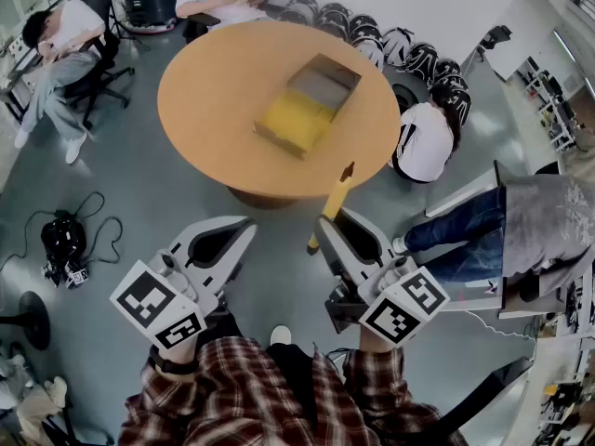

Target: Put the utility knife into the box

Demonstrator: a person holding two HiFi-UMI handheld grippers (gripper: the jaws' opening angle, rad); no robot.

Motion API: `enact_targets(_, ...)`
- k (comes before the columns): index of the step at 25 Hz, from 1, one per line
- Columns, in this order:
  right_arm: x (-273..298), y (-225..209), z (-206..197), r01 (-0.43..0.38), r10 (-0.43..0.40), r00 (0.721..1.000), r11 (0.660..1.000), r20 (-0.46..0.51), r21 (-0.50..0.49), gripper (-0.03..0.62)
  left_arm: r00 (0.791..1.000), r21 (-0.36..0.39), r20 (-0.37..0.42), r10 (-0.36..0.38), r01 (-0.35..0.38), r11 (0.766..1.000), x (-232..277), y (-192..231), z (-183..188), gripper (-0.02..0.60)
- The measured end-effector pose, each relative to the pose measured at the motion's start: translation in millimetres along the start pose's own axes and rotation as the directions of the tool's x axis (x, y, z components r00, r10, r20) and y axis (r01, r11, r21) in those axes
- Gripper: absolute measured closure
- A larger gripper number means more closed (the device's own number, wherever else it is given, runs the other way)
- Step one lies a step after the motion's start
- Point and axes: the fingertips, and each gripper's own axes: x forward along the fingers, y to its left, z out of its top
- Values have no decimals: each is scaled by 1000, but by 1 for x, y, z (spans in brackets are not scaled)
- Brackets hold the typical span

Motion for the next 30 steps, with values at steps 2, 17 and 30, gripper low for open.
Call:
enact_targets(2,42,1,1,21,-21,1000,1000,2,3,472,1000,4,-13,-16,16,1000,-6,41,12,571)
enact_targets(17,192,-32,6,246,-248,968,968,41,54,473,980,-54,-114,-162,156,986,-2,222,41,571)
enact_targets(30,246,-183,62,371,-375,923,927,89,63,472,956,-57,-129,-265,259,964,148,312,61,571)
